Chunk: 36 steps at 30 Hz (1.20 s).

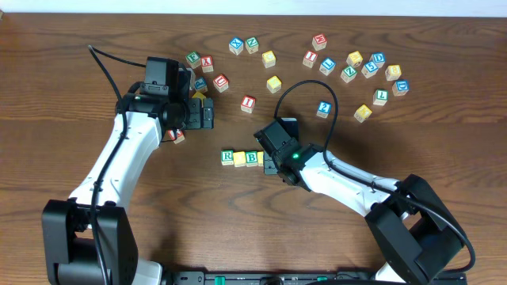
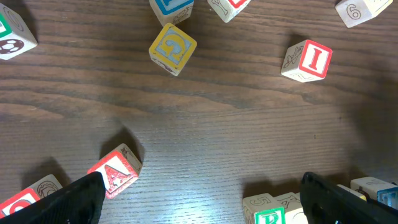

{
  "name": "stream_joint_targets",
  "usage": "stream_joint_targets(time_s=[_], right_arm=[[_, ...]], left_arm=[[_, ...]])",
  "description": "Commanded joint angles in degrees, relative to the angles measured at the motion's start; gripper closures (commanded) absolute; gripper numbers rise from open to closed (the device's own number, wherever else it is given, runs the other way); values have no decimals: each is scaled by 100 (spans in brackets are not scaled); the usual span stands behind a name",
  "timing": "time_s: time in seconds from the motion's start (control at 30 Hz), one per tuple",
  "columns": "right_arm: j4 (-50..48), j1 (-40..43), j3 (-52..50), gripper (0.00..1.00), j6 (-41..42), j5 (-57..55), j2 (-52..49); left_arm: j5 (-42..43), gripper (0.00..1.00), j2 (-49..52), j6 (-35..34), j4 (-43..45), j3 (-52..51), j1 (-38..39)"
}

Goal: Spell out ROBOT
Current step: 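Open the right gripper and release the blue T block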

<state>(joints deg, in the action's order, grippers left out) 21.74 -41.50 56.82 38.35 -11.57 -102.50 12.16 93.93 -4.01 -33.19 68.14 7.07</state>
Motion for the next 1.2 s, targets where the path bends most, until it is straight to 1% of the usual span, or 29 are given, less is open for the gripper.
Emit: stream_joint_targets(time_s=[0.0, 0.23, 0.37, 1.17], right_arm=[[-13, -50, -24, 60, -74, -92, -2], [-15, -48, -20, 60, -74, -118, 17], [-33, -44, 4, 63, -72, -247, 20], [-387, 94, 20, 61, -332, -442, 17]], left_arm=[[68, 2, 4, 101, -17, -37, 0], [68, 2, 4, 98, -17, -37, 0], [70, 2, 4, 98, -17, -37, 0], [70, 2, 4, 98, -17, -37, 0]])
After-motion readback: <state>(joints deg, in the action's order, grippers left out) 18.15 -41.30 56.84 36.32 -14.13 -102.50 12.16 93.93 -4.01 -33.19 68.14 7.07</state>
